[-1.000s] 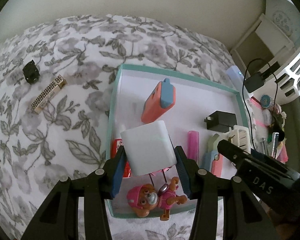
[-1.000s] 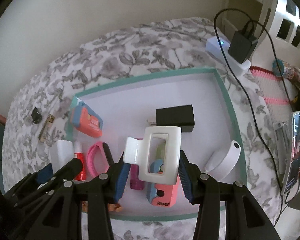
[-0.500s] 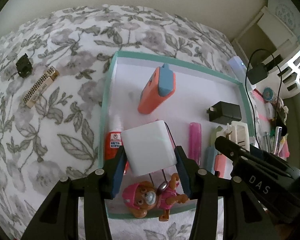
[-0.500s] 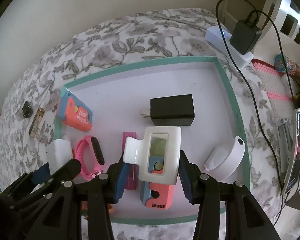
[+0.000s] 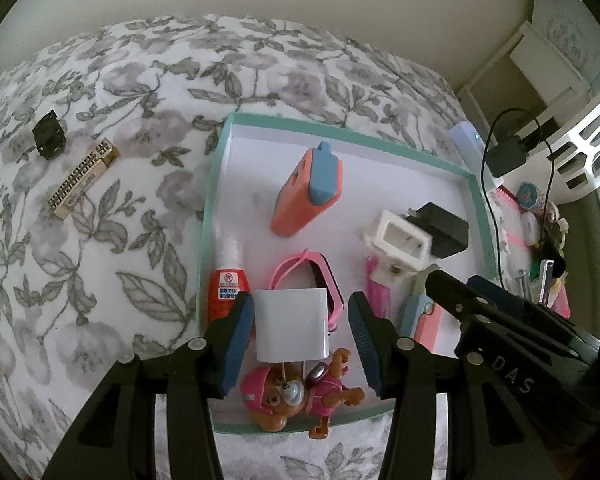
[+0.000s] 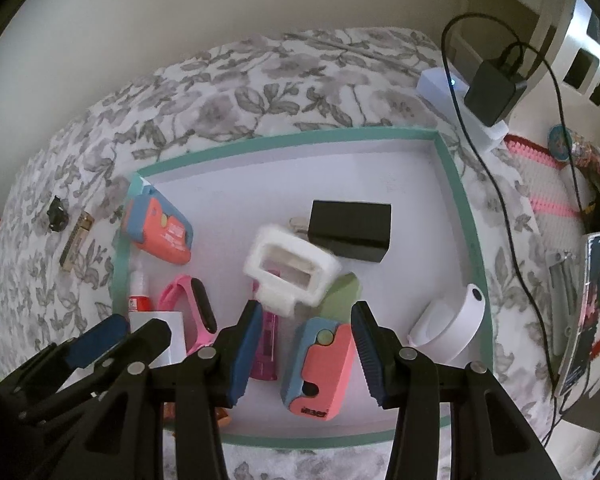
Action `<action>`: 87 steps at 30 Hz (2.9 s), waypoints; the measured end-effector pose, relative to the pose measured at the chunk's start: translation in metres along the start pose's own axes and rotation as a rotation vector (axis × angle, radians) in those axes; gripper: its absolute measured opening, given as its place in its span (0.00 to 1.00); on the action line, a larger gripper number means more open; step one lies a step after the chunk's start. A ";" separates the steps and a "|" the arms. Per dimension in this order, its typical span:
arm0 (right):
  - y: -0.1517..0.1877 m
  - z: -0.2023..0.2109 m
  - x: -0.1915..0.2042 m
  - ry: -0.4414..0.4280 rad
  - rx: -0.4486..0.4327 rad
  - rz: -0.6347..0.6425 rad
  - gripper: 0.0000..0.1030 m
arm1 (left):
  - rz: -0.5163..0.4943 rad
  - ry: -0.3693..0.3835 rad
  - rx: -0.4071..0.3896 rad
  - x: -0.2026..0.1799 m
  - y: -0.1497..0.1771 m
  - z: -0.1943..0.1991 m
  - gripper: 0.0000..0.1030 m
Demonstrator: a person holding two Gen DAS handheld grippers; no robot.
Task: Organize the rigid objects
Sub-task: 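Lower both white items into the tray and open both grippers, then move both open tools toward the black toy car and patterned strip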
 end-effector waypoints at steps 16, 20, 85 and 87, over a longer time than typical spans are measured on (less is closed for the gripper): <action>-0.018 0.061 0.001 -0.011 -0.190 -0.026 0.48 | 0.003 -0.036 -0.165 0.007 -0.023 0.063 0.60; -0.018 0.060 0.001 -0.015 -0.192 -0.032 0.49 | 0.031 -0.092 -0.180 0.021 -0.026 0.069 0.68; 0.006 0.068 0.140 -0.064 -0.260 0.235 1.00 | 0.358 -0.343 -0.347 0.209 -0.024 0.175 0.91; 0.006 0.068 0.147 -0.072 -0.262 0.246 1.00 | 0.368 -0.341 -0.349 0.215 -0.024 0.178 0.91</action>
Point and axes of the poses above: each gripper's, at about its wrist camera, not at the fingertips, and z roughly against the way its jaws point, x to its left, y to its underside, the point moved 5 cm from there along -z, roughly the way its jaws point, and after that the axes turned 14 degrees about y, right-handed, at the moved point
